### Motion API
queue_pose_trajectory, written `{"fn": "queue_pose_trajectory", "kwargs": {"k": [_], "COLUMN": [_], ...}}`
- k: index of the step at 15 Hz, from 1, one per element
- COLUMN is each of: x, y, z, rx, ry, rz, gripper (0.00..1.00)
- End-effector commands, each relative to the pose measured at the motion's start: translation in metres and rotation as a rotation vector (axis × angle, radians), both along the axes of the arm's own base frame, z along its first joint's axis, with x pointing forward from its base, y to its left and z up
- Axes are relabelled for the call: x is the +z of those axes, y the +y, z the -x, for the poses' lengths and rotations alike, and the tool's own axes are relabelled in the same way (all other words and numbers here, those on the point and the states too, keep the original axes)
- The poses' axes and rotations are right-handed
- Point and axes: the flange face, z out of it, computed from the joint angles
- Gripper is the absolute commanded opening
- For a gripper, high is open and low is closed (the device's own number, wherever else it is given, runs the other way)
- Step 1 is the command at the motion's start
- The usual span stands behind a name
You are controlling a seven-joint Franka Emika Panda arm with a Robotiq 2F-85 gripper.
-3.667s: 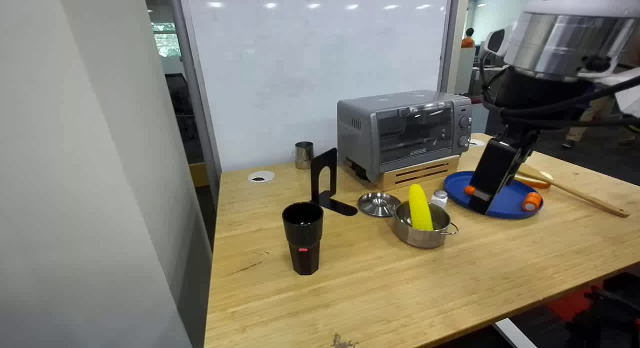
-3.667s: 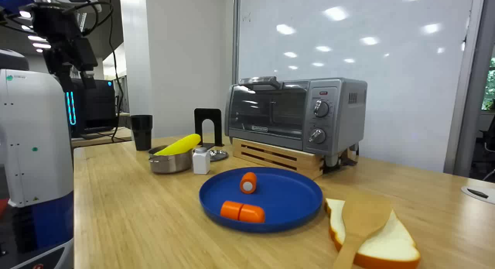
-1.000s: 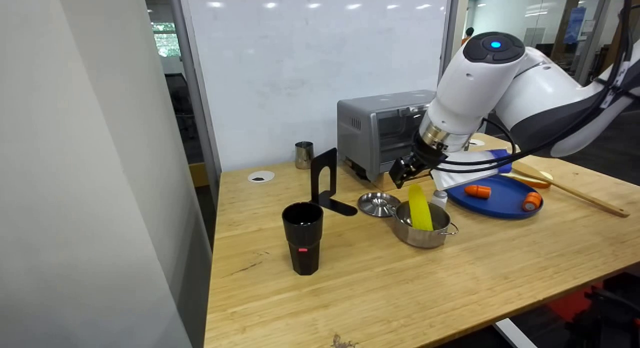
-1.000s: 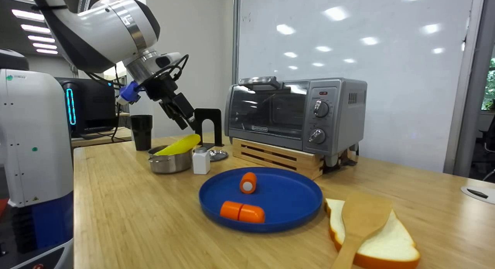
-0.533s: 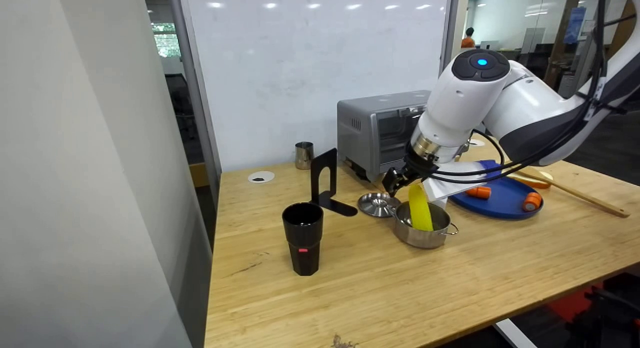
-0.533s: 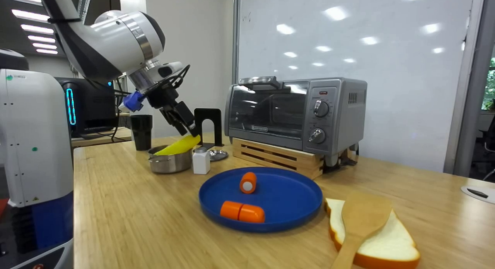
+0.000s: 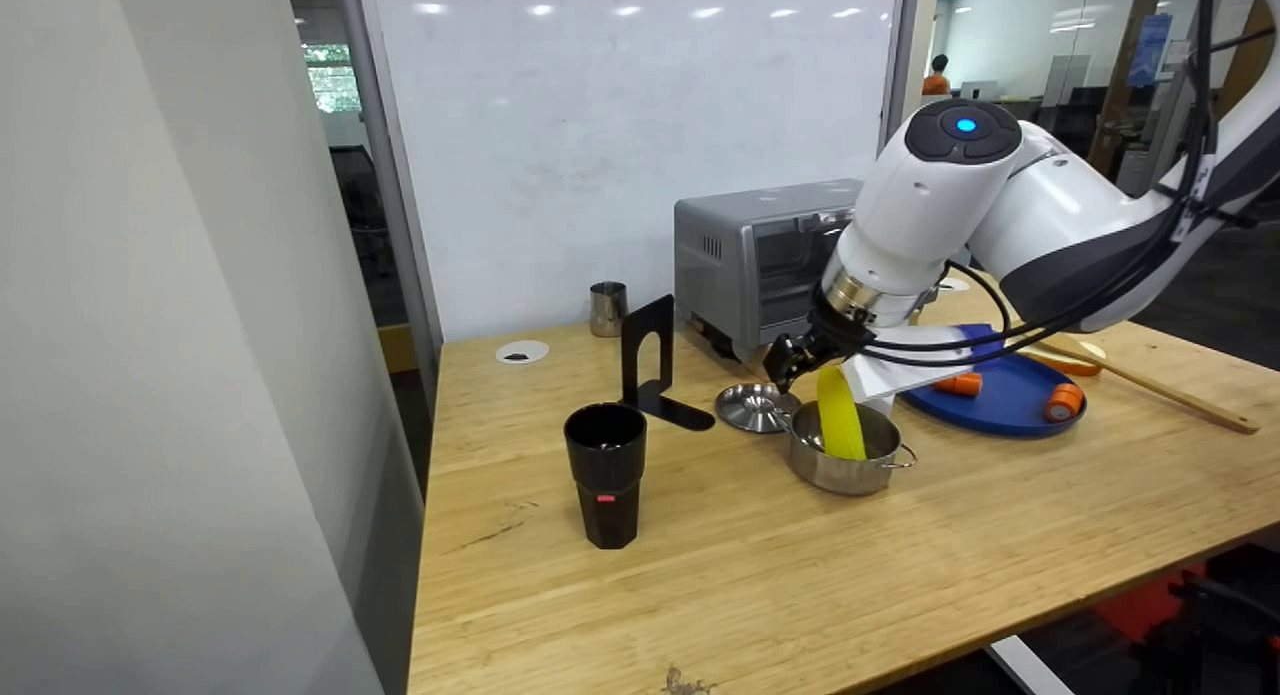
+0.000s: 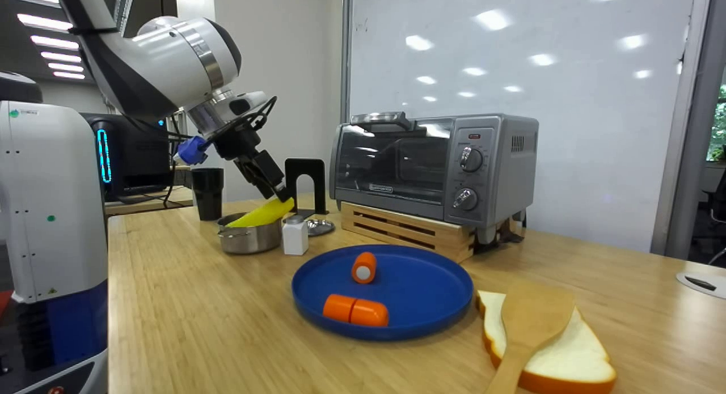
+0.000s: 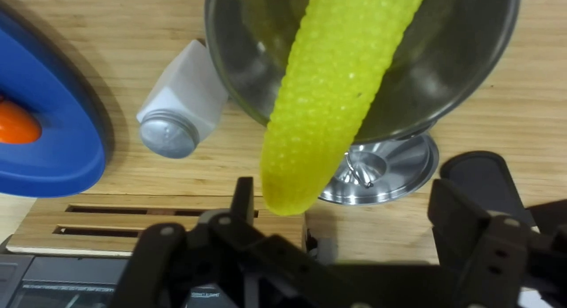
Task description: Take the maize cob from the pot and place it on the plate. Then, pick up the lid and cover the pot
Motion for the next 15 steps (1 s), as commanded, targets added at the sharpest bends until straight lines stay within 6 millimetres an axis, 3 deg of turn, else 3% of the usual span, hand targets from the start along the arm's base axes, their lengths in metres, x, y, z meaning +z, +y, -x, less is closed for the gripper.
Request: {"fn": "queue_pose_trajectory", "kwargs": {"k": [1, 9, 10, 11, 13, 15], "x": [-0.006, -0.013, -0.014, -0.015, -0.016, -0.016], "y": [-0.004, -0.011, -0.013, -0.014, -0.015, -0.014], "z": [0.004, 0.009, 0.010, 0.011, 0.012, 0.014], "rx": [-0.013, -0.035, -0.036, -0.034, -0.034, -0.027], "ry": [-0.004, 0.011, 0.014, 0.018, 0.021, 0.021], "rz": [-0.005, -0.006, -0.002, 0.002, 0.006, 0.014], "gripper": [1.00, 1.00, 0.96, 0.73, 0.68, 0.54]}}
